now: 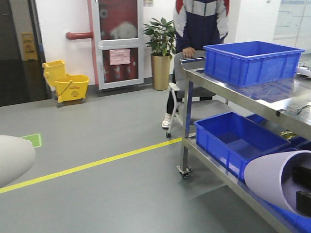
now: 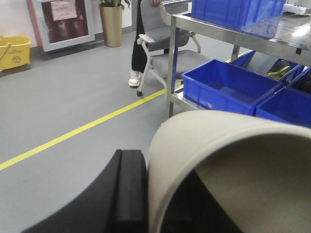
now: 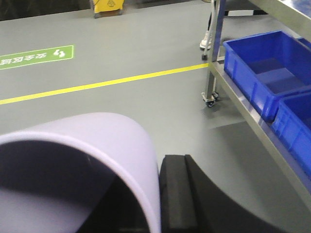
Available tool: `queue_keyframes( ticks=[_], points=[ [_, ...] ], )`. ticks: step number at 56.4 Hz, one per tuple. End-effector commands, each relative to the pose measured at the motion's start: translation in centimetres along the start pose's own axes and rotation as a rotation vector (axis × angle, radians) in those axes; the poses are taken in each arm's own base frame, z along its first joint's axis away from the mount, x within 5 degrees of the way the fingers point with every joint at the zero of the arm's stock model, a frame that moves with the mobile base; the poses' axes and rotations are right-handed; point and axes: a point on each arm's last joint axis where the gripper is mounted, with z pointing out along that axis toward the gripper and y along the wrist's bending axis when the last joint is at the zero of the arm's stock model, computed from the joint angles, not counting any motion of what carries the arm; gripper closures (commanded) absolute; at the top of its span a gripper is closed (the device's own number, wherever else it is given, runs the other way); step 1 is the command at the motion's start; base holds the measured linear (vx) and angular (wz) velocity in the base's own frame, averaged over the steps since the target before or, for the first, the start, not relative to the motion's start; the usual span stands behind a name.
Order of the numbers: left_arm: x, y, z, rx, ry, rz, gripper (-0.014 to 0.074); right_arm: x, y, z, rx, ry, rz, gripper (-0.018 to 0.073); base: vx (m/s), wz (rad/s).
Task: Grab cup from conveyor and place in blue bin
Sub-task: 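Drive the base to the cart with the large blue bin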
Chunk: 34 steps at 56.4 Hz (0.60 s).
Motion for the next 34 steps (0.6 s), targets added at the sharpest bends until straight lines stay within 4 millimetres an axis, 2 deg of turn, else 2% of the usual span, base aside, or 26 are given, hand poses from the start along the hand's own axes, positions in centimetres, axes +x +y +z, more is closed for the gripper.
queue_keyframes(
  ticks=[1,17,34],
  points=[
    [-1.55,0.14,-0.46,-0.024,-0.107,-0.027,0.0603,-1.76,0.1,-0.82,-0.003,-0.128,-0.004,0.0568,0.33,-0.2],
    [-1.55,0.14,-0.46,-0.024,-0.107,-0.027,0.0603,-1.76,0.1,-0.82,-0.003,-0.128,-0.004,0.0568,0.32,-0.35],
    [-1.55,0.14,-0.46,-0.025,-0.108,-0.027,0.0603,-1.76,0.1,-0.82,-0.003,-0.128,-0.004,0.0568,0.3,-0.66]
  ],
)
